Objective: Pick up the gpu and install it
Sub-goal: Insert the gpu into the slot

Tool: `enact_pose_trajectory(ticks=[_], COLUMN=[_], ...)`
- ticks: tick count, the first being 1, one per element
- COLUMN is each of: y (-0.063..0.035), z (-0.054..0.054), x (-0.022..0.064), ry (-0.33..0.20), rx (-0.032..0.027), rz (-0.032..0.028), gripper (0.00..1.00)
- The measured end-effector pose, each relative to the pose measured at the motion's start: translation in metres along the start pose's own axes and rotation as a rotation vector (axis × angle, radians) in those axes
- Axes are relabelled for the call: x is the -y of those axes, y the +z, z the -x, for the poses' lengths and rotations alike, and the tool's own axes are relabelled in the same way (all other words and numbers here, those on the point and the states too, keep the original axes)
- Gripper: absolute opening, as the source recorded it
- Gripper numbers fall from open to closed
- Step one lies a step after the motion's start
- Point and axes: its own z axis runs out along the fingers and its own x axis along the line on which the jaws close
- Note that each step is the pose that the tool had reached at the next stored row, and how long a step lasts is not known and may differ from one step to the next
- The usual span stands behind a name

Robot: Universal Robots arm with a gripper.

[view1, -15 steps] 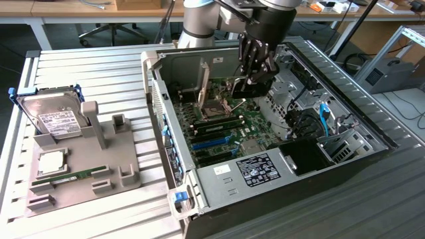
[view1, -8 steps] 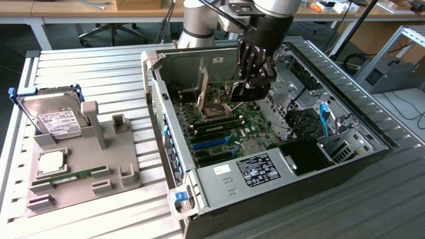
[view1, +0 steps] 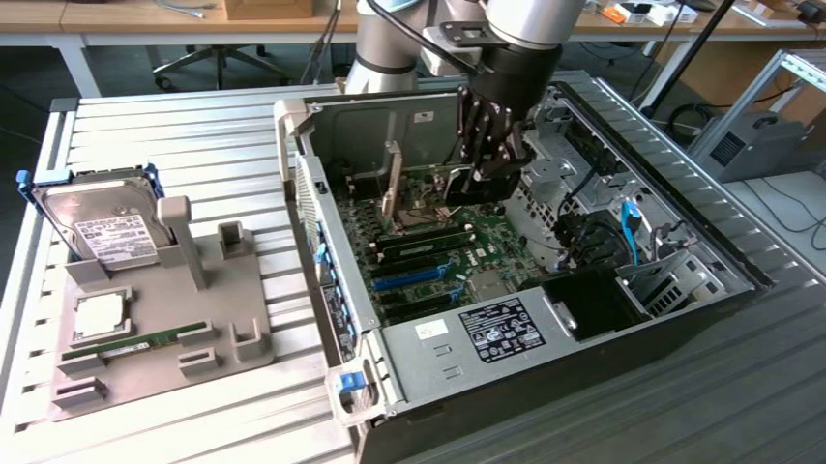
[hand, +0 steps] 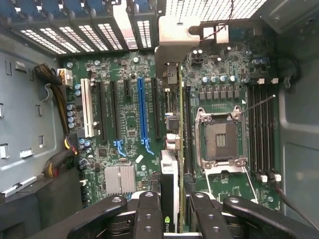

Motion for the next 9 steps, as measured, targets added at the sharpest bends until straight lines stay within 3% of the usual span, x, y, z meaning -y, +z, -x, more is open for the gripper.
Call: enact_pose_trajectory(ticks=[9], y=[0.0084], z=[0.0001], x=[0.0002], ry=[-0.047], rx=[-0.0025], rz=[-0.0006], gripper=[0.27])
